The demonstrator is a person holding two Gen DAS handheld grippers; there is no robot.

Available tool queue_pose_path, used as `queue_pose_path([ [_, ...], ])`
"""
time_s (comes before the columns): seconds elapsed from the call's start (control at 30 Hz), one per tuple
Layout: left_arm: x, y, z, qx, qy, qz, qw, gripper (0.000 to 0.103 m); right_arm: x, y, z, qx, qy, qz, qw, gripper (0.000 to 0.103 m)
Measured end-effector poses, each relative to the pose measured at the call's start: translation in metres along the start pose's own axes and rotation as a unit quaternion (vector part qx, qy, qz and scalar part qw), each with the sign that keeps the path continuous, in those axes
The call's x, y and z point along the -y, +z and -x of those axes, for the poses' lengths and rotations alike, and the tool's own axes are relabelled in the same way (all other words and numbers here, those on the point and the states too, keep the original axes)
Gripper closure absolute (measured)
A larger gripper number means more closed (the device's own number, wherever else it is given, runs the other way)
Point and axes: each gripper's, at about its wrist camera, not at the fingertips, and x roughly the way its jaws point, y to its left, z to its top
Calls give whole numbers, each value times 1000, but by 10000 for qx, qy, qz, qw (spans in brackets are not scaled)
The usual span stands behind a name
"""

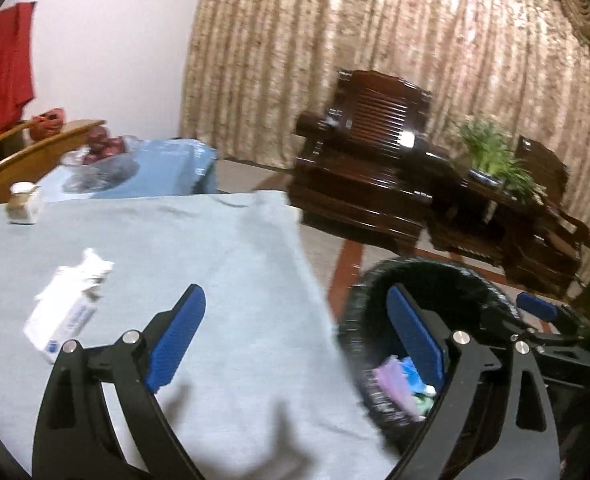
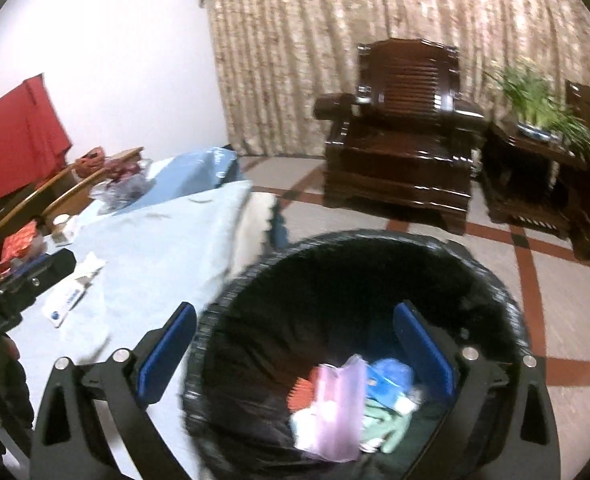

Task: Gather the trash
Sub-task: 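Move both open tools back toward the white box on the table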

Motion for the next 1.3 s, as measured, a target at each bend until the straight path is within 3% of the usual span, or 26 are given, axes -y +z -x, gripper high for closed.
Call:
queue_pose_path([
  [0.37, -107, -2, 31, 117, 1043, 293, 9940, 13, -105, 8, -34, 30, 707, 579, 9958, 6],
  [0.63, -185, -16, 33, 133, 1688, 461, 9845, 13, -163, 3, -72, -2, 918, 778, 9927, 6],
  [0.83, -219, -28, 11, -89, 1822, 537, 9817, 13, -199, -5, -108, -183, 973, 868, 9913, 6],
  [1.3, -273, -48, -46, -837, 1493, 876, 9813, 13, -230, -12, -149, -392, 1003, 1077, 9883, 6],
])
